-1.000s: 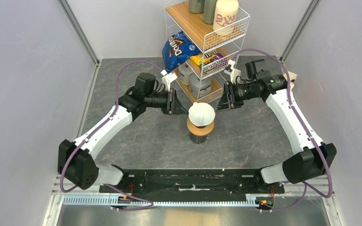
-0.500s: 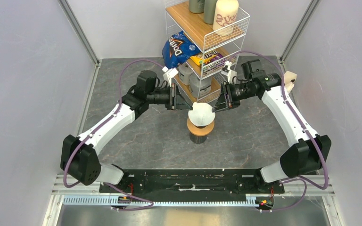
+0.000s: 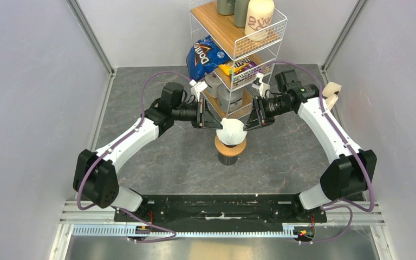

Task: Place the coffee filter in the dripper

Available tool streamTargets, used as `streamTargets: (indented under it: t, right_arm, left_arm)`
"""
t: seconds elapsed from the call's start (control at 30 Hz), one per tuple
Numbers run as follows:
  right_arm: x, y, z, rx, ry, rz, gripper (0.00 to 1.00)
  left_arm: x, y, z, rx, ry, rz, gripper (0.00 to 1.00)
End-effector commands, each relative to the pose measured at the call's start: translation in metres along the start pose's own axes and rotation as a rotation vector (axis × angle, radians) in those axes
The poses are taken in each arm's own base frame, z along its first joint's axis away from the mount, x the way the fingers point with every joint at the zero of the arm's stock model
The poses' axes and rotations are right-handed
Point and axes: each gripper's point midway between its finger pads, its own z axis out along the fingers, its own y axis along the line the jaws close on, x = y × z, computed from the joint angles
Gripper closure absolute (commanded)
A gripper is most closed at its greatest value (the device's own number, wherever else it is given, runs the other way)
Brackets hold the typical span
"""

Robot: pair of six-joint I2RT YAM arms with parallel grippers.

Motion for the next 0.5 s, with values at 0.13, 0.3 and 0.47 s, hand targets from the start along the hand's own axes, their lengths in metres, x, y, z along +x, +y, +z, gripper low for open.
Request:
streamTargets:
  t: [0.13, 0.3, 0.47]
  right_arm:
    - [0.0035, 0.0034, 0.0019, -0.027, 0.014, -0.023, 0.71]
    - [0.0059, 0.0029, 0.0031, -0.028, 0.024, -0.022, 0.71]
    - [0.0067, 0.0029, 0.0024, -0.022, 0.029, -0.026, 0.71]
  left_arm:
    - [0.0109, -0.0019, 0.0033, 0.025, 0.033, 0.002, 0.76]
    - [0.0137, -0.0019, 0.0041, 0.025, 0.04, 0.005, 0.76]
    - [0.0157, -0.0014, 0.0052, 0.02, 0.048, 0.003, 0.76]
